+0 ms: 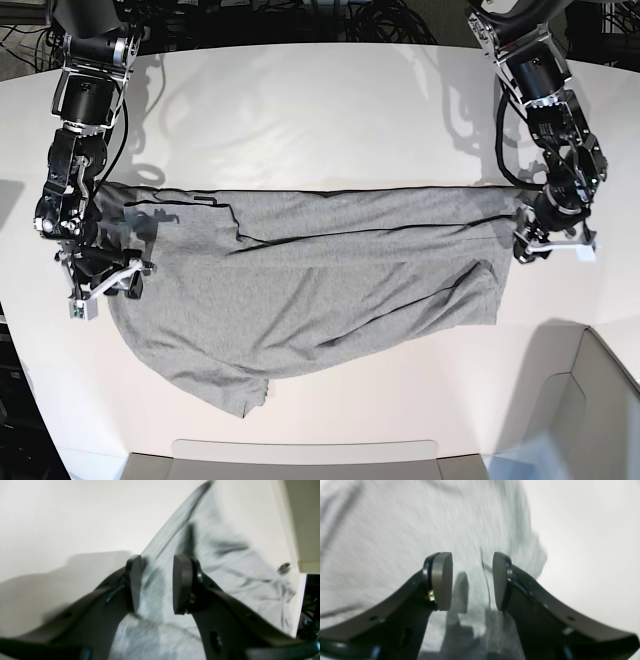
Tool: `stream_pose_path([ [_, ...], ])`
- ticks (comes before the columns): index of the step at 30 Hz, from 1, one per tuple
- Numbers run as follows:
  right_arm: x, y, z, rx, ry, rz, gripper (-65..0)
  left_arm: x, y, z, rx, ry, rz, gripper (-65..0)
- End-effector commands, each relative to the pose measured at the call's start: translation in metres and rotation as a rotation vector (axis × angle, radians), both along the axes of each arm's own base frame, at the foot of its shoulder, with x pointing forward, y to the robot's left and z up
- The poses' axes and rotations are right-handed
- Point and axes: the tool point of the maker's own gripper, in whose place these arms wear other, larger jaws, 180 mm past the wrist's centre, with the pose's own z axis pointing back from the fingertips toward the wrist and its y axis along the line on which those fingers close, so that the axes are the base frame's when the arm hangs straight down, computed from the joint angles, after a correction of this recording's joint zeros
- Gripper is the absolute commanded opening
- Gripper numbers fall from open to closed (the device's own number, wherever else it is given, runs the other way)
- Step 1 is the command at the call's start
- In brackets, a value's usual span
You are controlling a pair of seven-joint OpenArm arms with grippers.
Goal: Fold the T-shirt properly
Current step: 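Release the corners and raise both grippers back toward the collar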
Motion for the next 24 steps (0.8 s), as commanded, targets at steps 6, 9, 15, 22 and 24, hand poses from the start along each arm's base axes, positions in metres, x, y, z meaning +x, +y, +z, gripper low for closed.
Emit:
stream_pose_path([
  [6,-0.005,0.012,0.055,-0.065,-0.168,0.048,-38.6,-0.006,0.019,0.048,0.103,-0.12,0.018,-46.8],
  [9,-0.023,0.024,0.047,-0.065,-0.16,0.069,-40.6,-0.011,-0.012,0.043,0.144,-0.093,-0.095,-51.8],
  [15,-0.057,0.025,0.002,-0.053,-0.045,0.068,-59.1,-0.027,-0.074,0.004,0.157,0.01,-0.306,-65.0],
  [22,-0.074,0.004,-0.06,-0.02,0.132,0.016,-64.0,-0.037,-0.098,-0.04,0.152,0.144,-0.434,-65.0],
  [24,-0.082,-0.008,-0.075,-0.027,0.187,0.002,-63.5,-0.039,-0.099,-0.055,0.157,0.204,-0.47,-65.0],
])
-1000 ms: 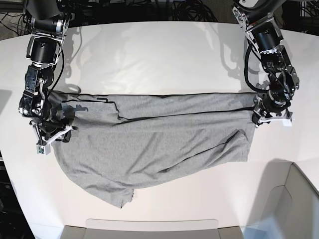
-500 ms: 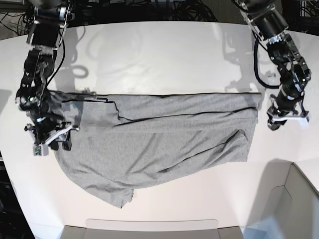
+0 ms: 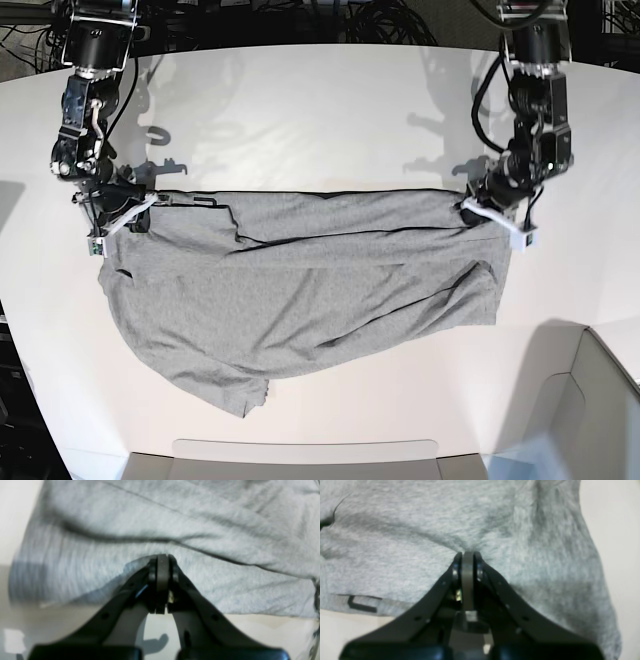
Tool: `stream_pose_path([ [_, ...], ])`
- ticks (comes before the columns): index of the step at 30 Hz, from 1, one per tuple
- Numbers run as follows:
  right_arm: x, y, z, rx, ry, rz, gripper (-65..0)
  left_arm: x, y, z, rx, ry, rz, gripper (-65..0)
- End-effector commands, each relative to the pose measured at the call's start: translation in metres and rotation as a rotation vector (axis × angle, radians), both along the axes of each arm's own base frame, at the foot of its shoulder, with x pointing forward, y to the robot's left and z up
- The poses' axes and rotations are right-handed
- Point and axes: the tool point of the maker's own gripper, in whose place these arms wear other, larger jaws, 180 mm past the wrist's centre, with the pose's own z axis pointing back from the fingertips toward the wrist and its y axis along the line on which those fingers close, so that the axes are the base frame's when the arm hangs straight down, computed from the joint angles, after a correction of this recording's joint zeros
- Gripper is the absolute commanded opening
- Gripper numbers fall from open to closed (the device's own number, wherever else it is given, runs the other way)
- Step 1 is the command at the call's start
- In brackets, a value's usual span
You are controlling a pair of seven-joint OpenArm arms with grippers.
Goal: Fold the T-shirt properly
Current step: 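Release the corners and raise both grippers back toward the collar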
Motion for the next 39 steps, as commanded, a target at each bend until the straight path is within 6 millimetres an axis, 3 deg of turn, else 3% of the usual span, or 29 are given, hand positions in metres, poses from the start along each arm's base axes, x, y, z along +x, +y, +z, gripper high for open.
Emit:
stream_pose_path([
  [1,-0.002,-0.015,0.0,-0.036,0.019,-0.015,-63.5,-0.005,0.002,-0.007,0.027,0.05,-0.031,-65.0],
  [6,-0.029,-0.027,-0.017,-0.064,0.084,-0.005,-63.5,-0.042,0.006,-0.035,0.096,0.192,-0.14,-65.0],
  [9,-0.047,-0.011,-0.02,-0.054,0.092,0.123,-63.5,-0.073,0.023,-0.048,0.127,0.257,-0.141,-65.0],
  [12,-0.065,-0.015,-0.02,-0.055,0.098,0.143,-63.5,-0.096,0.032,-0.051,0.156,0.288,-0.158,-65.0],
  [18,-0.105,-0.027,-0.037,-0.057,0.17,0.12,-63.5,-0.141,0.019,-0.043,0.172,0.297,-0.244,-65.0],
  [23,-0.145,-0.009,-0.047,-0.036,0.227,0.258,-63.5,-0.175,0.007,-0.041,0.162,0.296,-0.277,-65.0],
  [28,-0.174,-0.004,-0.047,-0.047,0.263,0.29,-63.5,-0.208,0.01,-0.045,0.173,0.332,-0.291,-65.0],
  [34,-0.179,-0.019,-0.033,-0.07,0.229,0.228,-63.5,-0.231,0.036,-0.042,0.238,0.322,-0.301,-65.0],
  [39,-0.167,-0.038,-0.018,-0.091,0.174,0.162,-63.5,-0.226,0.049,-0.035,0.278,0.283,-0.313,-65.0],
])
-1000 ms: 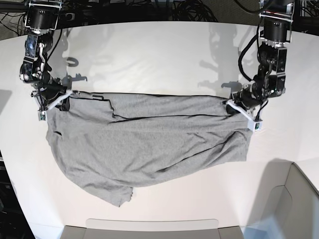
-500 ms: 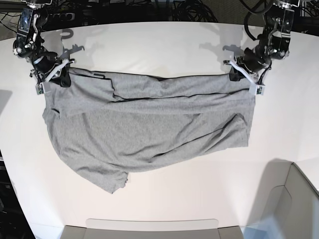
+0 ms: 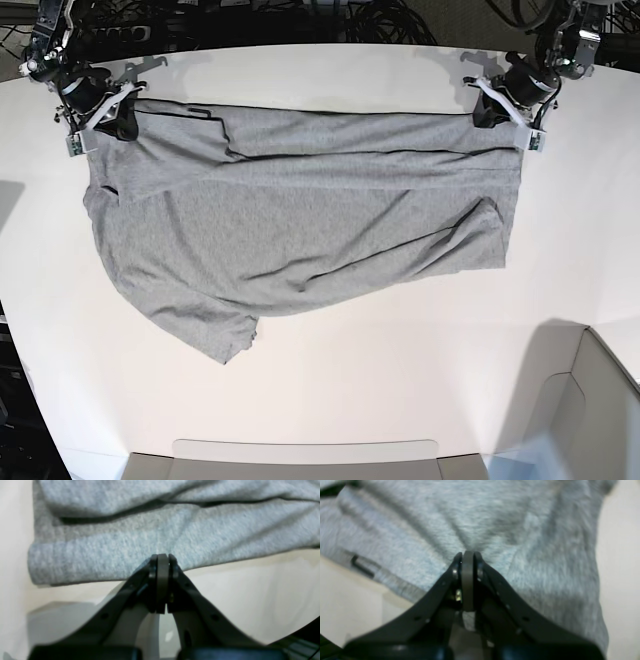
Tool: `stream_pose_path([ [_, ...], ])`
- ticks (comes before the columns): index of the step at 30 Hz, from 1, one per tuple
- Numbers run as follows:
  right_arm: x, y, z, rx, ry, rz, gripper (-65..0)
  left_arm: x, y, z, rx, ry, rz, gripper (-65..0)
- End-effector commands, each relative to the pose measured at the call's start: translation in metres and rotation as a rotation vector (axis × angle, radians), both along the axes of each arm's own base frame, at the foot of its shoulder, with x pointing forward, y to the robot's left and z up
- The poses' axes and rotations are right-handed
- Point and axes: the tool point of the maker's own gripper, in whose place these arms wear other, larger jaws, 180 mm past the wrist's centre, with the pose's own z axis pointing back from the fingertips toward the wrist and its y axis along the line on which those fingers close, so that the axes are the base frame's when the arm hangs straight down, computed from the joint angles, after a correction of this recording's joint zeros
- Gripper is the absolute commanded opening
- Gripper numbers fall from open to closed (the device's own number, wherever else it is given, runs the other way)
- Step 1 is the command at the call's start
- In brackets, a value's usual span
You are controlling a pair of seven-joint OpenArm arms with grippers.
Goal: Fold the T-shirt properly
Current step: 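Release the corners and raise both grippers back toward the collar, then grasp the shirt's side edges with both grippers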
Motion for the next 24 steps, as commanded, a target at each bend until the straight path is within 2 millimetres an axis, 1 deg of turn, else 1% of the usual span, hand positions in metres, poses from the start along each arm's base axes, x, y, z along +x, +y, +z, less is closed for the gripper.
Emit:
stream_pose_path([
  [1,-0.016,-0.019,-0.01,-0.096,0.102,-0.014,-63.5,-0.032,0.02,-0.014,0.107,0.143,-0.014,-65.0],
  [3,-0.01,-0.022,-0.001,-0.104,0.066,-0.033,-63.4,-0.012,0.02,0.003,0.107,0.077,-0.008,-65.0],
  [4,-0.003,-0.023,0.007,-0.107,0.034,-0.044,-63.4,-0.001,0.017,0.014,0.103,0.036,-0.011,-65.0],
  [7,0.009,-0.019,0.027,-0.11,-0.043,-0.069,-63.0,0.024,-0.001,0.045,0.08,-0.072,-0.052,-65.0],
  [9,0.019,-0.013,0.043,-0.118,-0.098,-0.065,-60.2,0.036,-0.01,0.06,0.072,-0.122,-0.078,-65.0],
  [11,0.024,-0.008,0.055,-0.134,-0.12,-0.051,-55.9,0.043,-0.005,0.07,0.088,-0.152,-0.081,-65.0],
  [13,0.033,-0.005,0.068,-0.159,-0.14,-0.034,-51.7,0.054,0.004,0.078,0.104,-0.19,-0.06,-58.9],
  [16,0.052,-0.005,0.084,-0.172,-0.186,-0.031,-47.6,0.088,0.013,0.099,0.102,-0.3,0.013,-51.4],
  [18,0.069,-0.006,0.096,-0.178,-0.231,-0.032,-47.0,0.113,0.022,0.113,0.089,-0.374,0.092,-47.7],
  [19,0.077,-0.006,0.101,-0.179,-0.251,-0.032,-47.0,0.123,0.026,0.116,0.08,-0.395,0.123,-46.0],
  [21,0.092,-0.003,0.113,-0.176,-0.296,-0.029,-47.0,0.144,0.027,0.118,0.064,-0.388,0.147,-42.1],
  [22,0.1,0.001,0.118,-0.171,-0.314,-0.018,-47.0,0.153,0.028,0.116,0.056,-0.365,0.153,-40.7],
  [23,0.107,0.005,0.122,-0.17,-0.329,-0.003,-47.0,0.162,0.024,0.112,0.038,-0.336,0.157,-39.8],
  [24,0.114,0.007,0.122,-0.183,-0.328,0.019,-47.0,0.173,0.022,0.107,0.021,-0.302,0.162,-39.6],
])
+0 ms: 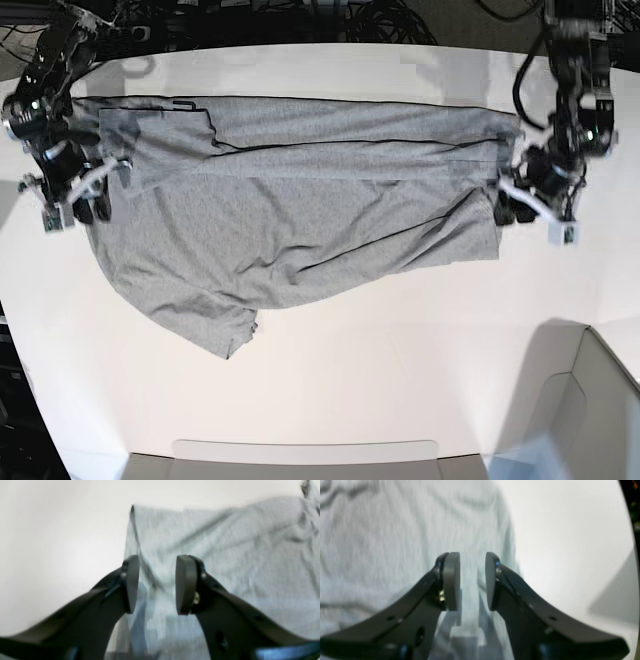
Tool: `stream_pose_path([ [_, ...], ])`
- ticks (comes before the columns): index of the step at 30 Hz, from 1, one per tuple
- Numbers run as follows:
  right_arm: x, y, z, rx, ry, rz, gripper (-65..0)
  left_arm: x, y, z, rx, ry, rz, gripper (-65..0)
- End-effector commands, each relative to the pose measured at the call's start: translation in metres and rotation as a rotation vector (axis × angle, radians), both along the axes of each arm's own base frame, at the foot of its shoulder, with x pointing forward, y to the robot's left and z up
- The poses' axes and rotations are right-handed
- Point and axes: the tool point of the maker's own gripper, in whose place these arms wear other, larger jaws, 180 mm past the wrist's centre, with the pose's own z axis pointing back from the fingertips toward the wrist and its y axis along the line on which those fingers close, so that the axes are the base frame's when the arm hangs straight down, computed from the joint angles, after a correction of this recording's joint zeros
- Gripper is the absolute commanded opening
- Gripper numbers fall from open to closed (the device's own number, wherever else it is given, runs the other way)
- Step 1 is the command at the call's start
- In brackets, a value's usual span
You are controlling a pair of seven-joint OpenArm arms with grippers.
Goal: Fold the T-shirt properly
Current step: 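Grasp the shirt's side edges with both grippers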
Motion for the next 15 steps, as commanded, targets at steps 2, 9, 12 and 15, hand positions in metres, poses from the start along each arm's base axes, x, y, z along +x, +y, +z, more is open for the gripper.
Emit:
stream_pose_path([
  [2,0.018,0.006,0.009,-0.026,-0.028,0.05,-47.0,0.023,-0.001,0.004,-0.028,0.013,0.002,-39.7],
  [9,0.047,0.009,-0.01,-0.062,0.027,0.042,-47.0,0.027,0.016,-0.032,0.036,0.123,0.055,-39.7],
  [12,0.046,0.006,-0.017,-0.07,0.049,0.033,-47.0,0.021,0.024,-0.042,0.08,0.157,0.065,-39.7],
  [15,0.045,0.004,-0.022,-0.066,0.065,0.032,-47.0,0.019,0.025,-0.044,0.079,0.162,0.063,-39.7],
])
